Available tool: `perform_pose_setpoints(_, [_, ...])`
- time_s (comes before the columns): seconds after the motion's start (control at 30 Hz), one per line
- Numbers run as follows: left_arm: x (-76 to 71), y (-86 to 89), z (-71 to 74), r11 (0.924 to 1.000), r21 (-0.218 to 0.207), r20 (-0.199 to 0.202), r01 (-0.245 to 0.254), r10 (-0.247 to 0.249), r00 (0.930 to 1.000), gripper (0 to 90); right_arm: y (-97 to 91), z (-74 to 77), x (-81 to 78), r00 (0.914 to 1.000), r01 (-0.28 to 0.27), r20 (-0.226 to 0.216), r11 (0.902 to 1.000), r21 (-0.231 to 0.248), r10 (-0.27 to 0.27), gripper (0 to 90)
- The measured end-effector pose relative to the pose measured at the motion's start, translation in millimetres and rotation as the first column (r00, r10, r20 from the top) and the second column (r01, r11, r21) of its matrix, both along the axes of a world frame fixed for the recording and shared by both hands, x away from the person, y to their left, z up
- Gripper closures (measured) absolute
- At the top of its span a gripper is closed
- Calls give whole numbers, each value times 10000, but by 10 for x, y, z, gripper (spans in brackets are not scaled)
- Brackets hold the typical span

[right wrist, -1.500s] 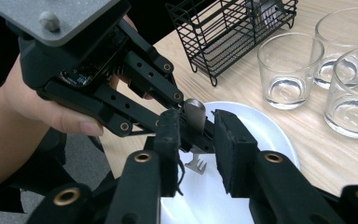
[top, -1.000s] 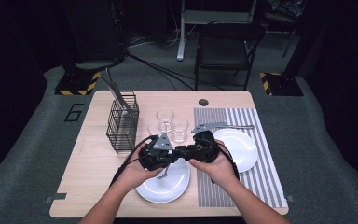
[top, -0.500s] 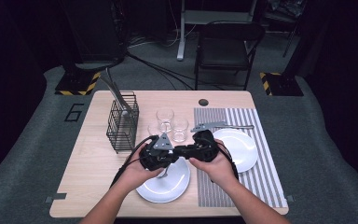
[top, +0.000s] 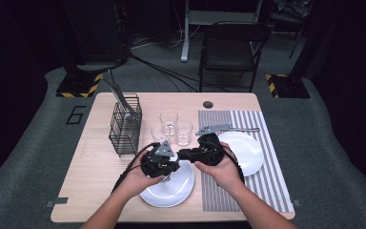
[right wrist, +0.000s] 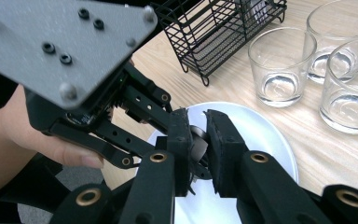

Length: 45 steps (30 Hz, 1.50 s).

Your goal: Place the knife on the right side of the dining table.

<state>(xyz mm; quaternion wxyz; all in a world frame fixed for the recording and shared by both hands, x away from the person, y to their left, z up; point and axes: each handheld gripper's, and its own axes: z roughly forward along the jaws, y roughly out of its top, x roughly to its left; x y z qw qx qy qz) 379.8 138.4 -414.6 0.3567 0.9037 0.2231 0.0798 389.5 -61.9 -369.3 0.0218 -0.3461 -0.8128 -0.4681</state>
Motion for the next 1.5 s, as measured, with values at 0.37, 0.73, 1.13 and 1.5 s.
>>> perform_pose_setpoints(0.37, [-39,53,-97,9997,-226,96,-108,110,9999,845,-13,-4,4,10000,-32,-3,10000,-18,32,799])
perform_pose_setpoints(0.73, [-142,60,-161,9984,-411,647,-385,411,9971,864,-13,-8,2,10000,58,-7,10000,71,-58,795])
perform_pose_setpoints(1.13, [-247,-42,-151,9869,264,1783,-1589,1517,9722,869,-62,29,17,9915,1048,-849,9923,657,-991,728])
perform_pose_setpoints(1.5, [-292,-135,-192,9715,835,2490,-2217,1951,9487,869,-48,-17,21,9851,1309,-1173,9906,393,-1256,760])
